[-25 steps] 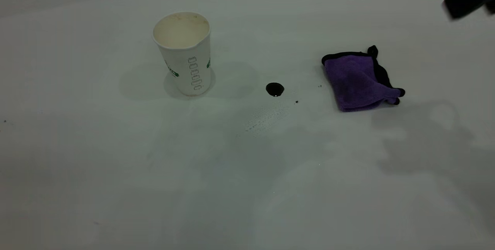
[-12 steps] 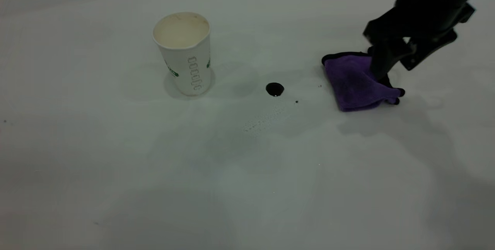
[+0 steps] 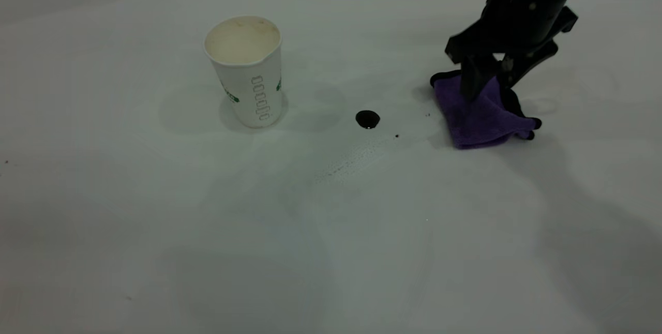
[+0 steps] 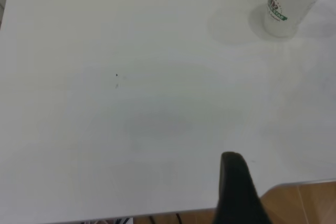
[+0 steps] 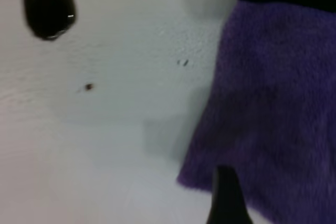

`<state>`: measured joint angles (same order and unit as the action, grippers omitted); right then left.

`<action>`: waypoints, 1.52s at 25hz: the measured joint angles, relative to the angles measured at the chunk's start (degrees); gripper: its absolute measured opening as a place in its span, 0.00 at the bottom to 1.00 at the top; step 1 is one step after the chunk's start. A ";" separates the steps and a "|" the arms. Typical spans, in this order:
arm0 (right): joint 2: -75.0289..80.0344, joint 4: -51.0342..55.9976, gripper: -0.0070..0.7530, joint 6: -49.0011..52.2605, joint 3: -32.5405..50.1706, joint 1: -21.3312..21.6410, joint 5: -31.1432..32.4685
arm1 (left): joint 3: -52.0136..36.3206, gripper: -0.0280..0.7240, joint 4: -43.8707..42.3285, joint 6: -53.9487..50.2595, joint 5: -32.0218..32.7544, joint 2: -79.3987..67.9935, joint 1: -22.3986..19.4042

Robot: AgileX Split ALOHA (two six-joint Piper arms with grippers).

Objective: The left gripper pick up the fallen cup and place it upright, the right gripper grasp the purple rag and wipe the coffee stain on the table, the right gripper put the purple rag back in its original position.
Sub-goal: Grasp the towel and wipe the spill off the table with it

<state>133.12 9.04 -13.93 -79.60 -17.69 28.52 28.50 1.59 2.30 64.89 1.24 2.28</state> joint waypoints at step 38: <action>14.69 0.04 0.07 -4.26 -19.77 -14.72 2.85 | 0.00 0.70 0.00 0.00 0.00 0.00 0.00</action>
<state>147.81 9.08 -18.19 -99.37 -32.41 31.36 28.50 1.59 2.30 64.89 1.24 2.28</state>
